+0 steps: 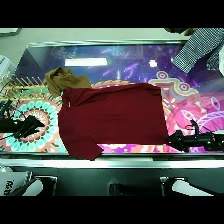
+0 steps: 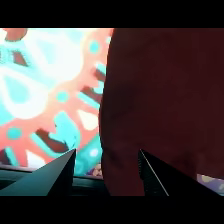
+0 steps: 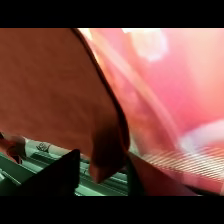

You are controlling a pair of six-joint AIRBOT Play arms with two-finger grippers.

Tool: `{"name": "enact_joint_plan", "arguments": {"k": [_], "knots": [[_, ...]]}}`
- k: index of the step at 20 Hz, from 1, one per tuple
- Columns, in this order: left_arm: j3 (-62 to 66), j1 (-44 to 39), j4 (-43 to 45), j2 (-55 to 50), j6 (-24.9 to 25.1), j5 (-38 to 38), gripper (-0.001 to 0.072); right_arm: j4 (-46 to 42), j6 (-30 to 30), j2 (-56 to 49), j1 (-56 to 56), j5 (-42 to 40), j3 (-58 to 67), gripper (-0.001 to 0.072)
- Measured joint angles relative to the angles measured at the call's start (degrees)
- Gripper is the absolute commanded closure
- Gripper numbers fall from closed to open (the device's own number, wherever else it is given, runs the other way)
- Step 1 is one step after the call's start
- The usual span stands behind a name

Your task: Fold the clothes and pants, and hang the long-sleeved shirts on hangers.

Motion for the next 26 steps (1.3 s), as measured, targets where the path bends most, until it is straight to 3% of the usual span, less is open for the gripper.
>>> {"name": "enact_joint_plan", "arguments": {"k": [2, 3, 8, 19, 26], "knots": [[-0.04, 0.00, 0.00, 0.00, 0.26, 0.42, 0.0252, -0.46, -0.46, -0.02, 0.15, -0.98, -0.74, 0.0636], [-0.13, 0.00, 0.00, 0.00, 0.52, 0.52, 0.0251, -0.57, -0.76, -0.04, 0.17, -1.38, -0.96, 0.0683], [-2.89, 1.16, -0.76, 0.00, 3.48, 2.43, 0.0251, 0.44, -2.14, -0.04, 0.26, -1.79, -1.40, 0.0683], [-17.38, 3.10, -15.67, -4.02, 16.44, 8.22, 0.0252, 1.70, -2.49, -0.04, 0.28, -2.54, -1.44, 0.0683], [-18.86, -1.92, -18.08, -7.87, 18.23, 10.25, 0.0252, 2.27, -2.34, -0.04, 0.28, -2.56, -1.46, 0.0683]]}}
